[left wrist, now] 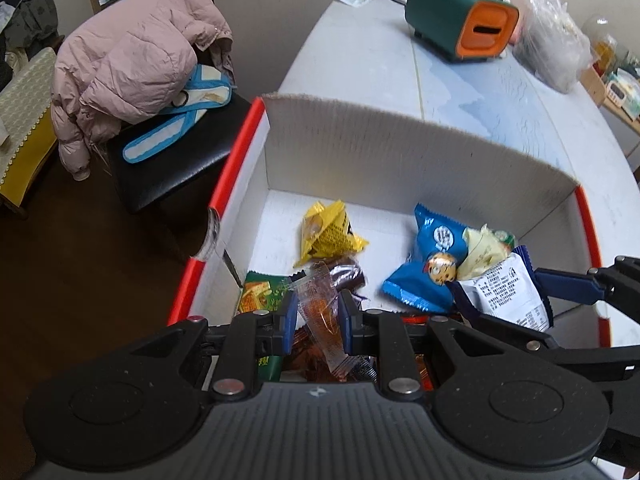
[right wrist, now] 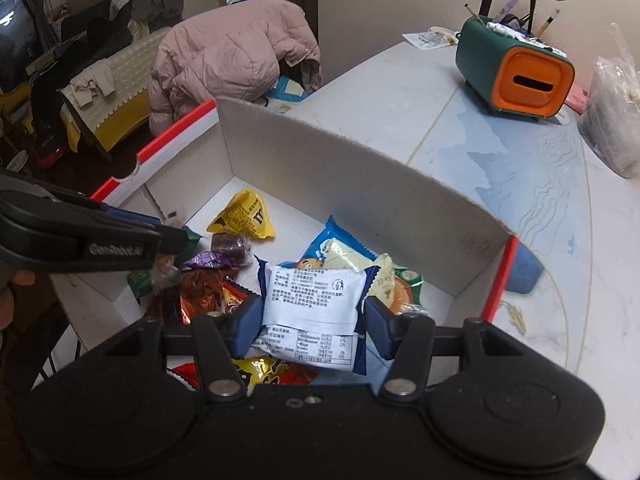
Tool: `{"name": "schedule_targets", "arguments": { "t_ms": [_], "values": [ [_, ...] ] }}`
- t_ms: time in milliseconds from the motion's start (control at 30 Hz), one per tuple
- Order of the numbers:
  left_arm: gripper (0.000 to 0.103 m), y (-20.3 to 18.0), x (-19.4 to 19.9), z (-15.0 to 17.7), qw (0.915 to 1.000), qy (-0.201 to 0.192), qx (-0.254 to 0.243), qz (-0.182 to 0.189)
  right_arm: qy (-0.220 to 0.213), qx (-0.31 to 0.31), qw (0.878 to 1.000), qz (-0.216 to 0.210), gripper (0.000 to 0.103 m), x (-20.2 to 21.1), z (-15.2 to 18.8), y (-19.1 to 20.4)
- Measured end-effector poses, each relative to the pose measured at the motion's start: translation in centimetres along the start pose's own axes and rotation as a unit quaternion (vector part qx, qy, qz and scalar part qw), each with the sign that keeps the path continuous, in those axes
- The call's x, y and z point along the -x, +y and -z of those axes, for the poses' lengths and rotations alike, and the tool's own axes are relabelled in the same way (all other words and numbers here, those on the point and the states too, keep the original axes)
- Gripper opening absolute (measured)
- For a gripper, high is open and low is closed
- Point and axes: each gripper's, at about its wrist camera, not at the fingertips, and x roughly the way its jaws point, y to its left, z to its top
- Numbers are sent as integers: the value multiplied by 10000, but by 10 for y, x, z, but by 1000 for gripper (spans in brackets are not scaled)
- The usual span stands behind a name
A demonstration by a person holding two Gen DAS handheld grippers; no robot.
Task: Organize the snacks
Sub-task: 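Open both grippers to drop the snacks into the box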
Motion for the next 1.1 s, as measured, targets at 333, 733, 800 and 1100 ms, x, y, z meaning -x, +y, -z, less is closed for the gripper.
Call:
{"name": "schedule_targets", "arguments": {
  "t_ms": [333, 733, 800, 1100],
  "values": [
    [21, -4, 0, 4, 9999, -48, -116, -36, -9, -60, 10000, -79, 61, -1, 2, -3],
    [29, -1, 23, 16, 9996, -261, -106, 96, -294, -282, 9988, -282, 76, 22, 10, -8],
    [29, -1, 29, 19, 9993, -340, -123, 122, -383, -324, 9982, -334, 79, 29, 12, -8],
    [57, -3, 69, 32, 9956, -885, -111, 297, -755, -466, 9947, -523, 82, 62, 23, -11]
  ]
}}
